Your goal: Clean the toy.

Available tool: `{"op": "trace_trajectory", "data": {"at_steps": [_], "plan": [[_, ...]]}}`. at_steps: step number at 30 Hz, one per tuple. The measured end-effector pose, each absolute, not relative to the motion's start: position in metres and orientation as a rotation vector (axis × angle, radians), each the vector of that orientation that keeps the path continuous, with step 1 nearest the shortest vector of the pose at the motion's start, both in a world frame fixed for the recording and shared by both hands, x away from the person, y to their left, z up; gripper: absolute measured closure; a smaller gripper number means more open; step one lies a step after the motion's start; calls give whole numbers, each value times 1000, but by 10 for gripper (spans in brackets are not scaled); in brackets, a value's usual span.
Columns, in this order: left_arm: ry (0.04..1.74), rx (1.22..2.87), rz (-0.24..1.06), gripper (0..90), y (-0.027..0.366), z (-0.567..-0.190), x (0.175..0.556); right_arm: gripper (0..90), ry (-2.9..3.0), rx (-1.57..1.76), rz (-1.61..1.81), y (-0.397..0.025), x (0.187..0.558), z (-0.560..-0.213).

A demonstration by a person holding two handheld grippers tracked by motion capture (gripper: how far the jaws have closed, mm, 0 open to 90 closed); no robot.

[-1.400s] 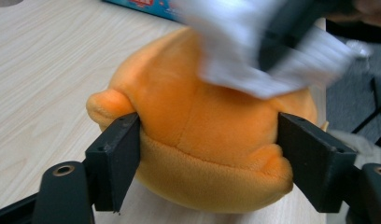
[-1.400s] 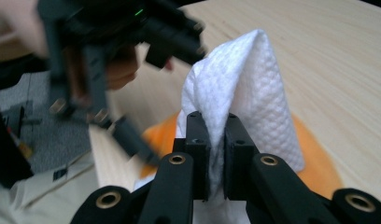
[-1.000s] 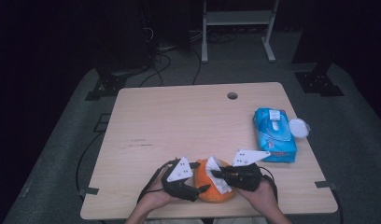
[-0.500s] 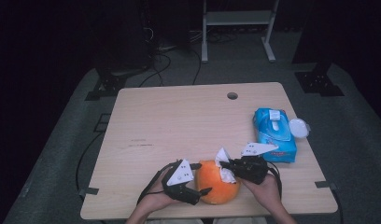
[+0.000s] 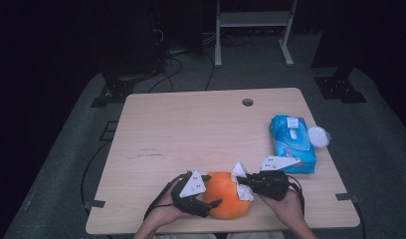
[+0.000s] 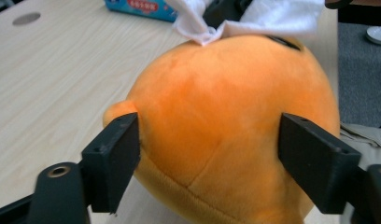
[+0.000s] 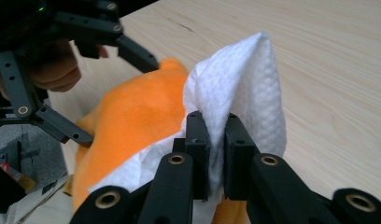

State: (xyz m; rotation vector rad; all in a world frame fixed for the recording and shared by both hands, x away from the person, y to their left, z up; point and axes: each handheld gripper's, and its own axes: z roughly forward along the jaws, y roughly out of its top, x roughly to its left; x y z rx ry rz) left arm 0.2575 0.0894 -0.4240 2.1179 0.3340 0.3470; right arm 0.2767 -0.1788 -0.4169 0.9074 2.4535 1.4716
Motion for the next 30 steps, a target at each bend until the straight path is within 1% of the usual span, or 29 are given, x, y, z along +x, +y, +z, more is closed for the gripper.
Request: {"op": "trace_trajectory", "data": {"at_steps": [2, 5, 10, 15, 17, 19, 22, 26, 30], "plan": [[291, 2066, 341, 190, 85, -420, 254, 818, 2450, 860, 1485, -173, 273, -414], [272, 2115, 389, 200, 78, -424, 253, 818, 2450, 841, 1524, -167, 275, -415], [349, 2119, 363, 230, 85, -430, 259, 817, 2441, 902, 1503, -178, 275, -419], [416, 2115, 369, 235, 88, -432, 265, 817, 2448, 883, 1475, -190, 255, -414], [463, 2095, 366, 235, 90, -433, 269, 817, 2463, 849, 1513, -189, 246, -413], [474, 2089, 357, 234, 91, -434, 269, 817, 2486, 802, 1487, -181, 240, -413], [467, 2078, 338, 235, 92, -434, 268, 817, 2490, 799, 1456, -179, 245, -417], [432, 2092, 290, 234, 92, -433, 266, 808, 2439, 925, 1440, -194, 261, -423], [399, 2091, 264, 200, 89, -430, 264, 809, 2436, 991, 1418, -202, 265, -431]]}}
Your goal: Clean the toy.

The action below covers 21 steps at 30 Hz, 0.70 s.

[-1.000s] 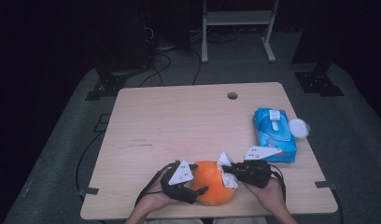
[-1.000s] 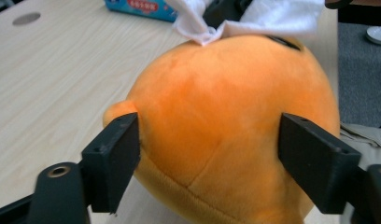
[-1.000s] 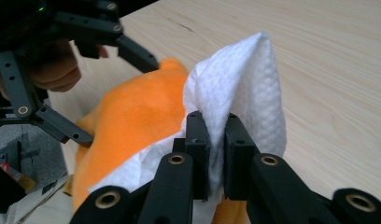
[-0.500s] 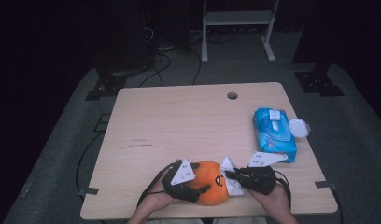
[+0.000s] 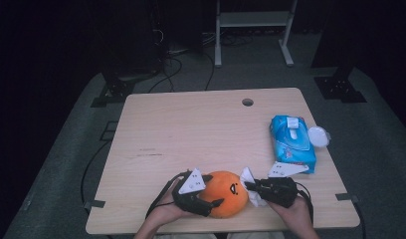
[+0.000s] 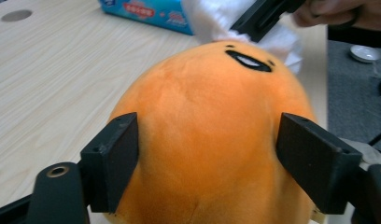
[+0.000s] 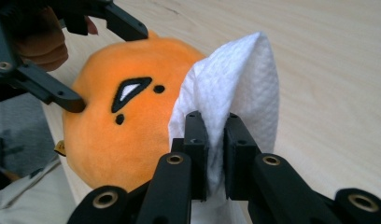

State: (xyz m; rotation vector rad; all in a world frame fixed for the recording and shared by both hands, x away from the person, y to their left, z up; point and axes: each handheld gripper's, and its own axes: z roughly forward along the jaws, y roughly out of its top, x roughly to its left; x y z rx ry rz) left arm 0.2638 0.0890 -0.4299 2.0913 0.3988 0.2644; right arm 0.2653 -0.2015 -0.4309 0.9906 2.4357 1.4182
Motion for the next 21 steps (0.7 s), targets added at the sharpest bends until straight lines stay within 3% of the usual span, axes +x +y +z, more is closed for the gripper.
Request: {"op": "trace_trajectory", "data": {"at_steps": [10, 16, 21], "plan": [[271, 2106, 320, 172, 71, -420, 265, 808, 2434, 973, 1437, -197, 268, -430], [275, 2143, 288, 179, 61, -420, 272, 805, 2433, 979, 1439, -199, 270, -432], [317, 2168, 266, 311, 60, -429, 274, 801, 2435, 994, 1430, -202, 271, -434]]}}
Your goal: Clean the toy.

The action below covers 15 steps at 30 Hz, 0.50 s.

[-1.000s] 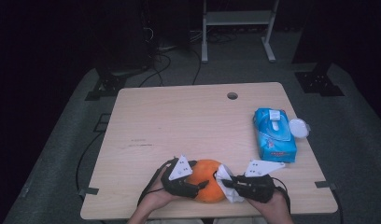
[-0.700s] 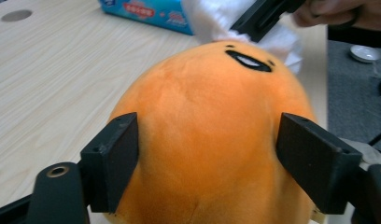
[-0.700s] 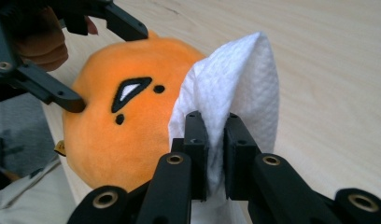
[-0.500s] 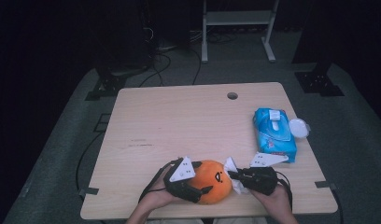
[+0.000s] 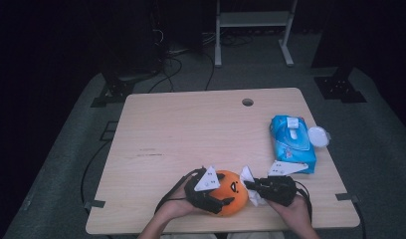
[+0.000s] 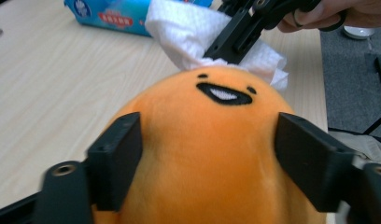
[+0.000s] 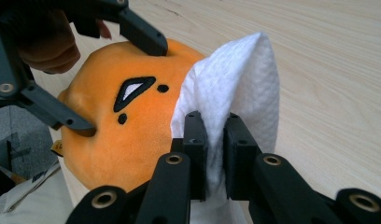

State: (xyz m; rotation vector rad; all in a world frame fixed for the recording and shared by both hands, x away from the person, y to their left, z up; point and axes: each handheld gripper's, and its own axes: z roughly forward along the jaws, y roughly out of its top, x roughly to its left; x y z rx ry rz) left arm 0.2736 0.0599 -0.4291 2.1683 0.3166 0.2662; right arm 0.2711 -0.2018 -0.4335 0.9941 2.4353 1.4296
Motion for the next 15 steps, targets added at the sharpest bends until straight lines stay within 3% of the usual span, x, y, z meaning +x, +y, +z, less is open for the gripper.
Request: {"op": "trace_trajectory", "data": {"at_steps": [7, 15], "plan": [[355, 2186, 284, 492, 59, -426, 270, 793, 2428, 1016, 1451, -205, 273, -434], [415, 2103, 286, 560, 65, -420, 273, 786, 2394, 1027, 1459, -215, 275, -430]]}}
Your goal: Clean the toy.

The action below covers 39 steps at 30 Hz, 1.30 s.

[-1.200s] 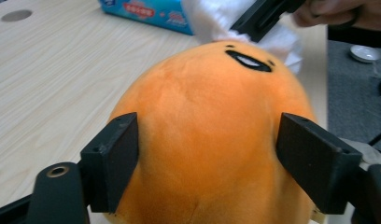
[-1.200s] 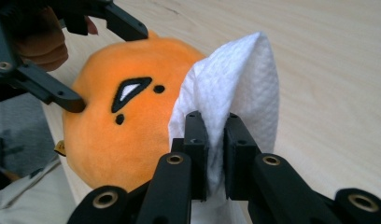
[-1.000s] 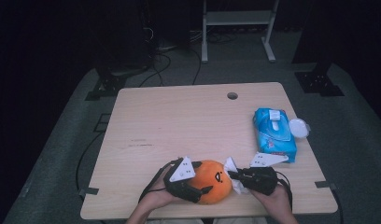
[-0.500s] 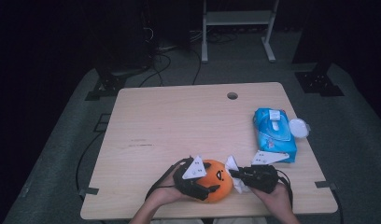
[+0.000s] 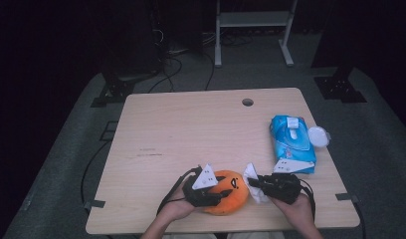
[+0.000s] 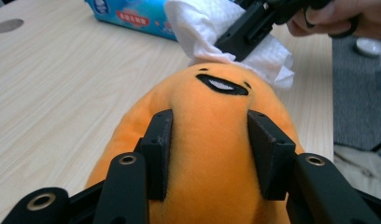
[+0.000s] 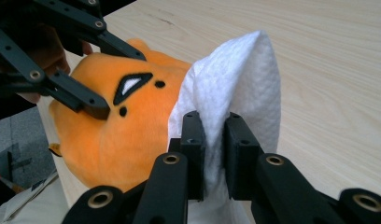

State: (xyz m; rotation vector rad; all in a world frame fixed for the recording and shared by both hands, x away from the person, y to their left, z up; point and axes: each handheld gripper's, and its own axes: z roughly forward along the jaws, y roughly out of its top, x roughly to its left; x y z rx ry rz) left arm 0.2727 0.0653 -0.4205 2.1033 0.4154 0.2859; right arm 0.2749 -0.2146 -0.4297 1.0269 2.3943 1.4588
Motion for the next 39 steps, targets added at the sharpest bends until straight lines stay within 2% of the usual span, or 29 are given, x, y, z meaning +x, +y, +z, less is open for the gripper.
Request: {"op": "trace_trajectory", "data": {"at_steps": [6, 14, 23, 30, 39], "plan": [[450, 2081, 292, 565, 69, -418, 277, 772, 2363, 1038, 1407, -226, 278, -429], [484, 2041, 313, 565, 78, -410, 285, 631, 2358, 1063, 1338, -243, 286, -431], [515, 2021, 328, 564, 81, -403, 299, 604, 2368, 1087, 1390, -258, 285, -431], [559, 2027, 366, 563, 85, -398, 324, 586, 2350, 1119, 1443, -271, 284, -434], [607, 2054, 432, 558, 88, -395, 356, 580, 2348, 1097, 1461, -269, 287, -432]]}}
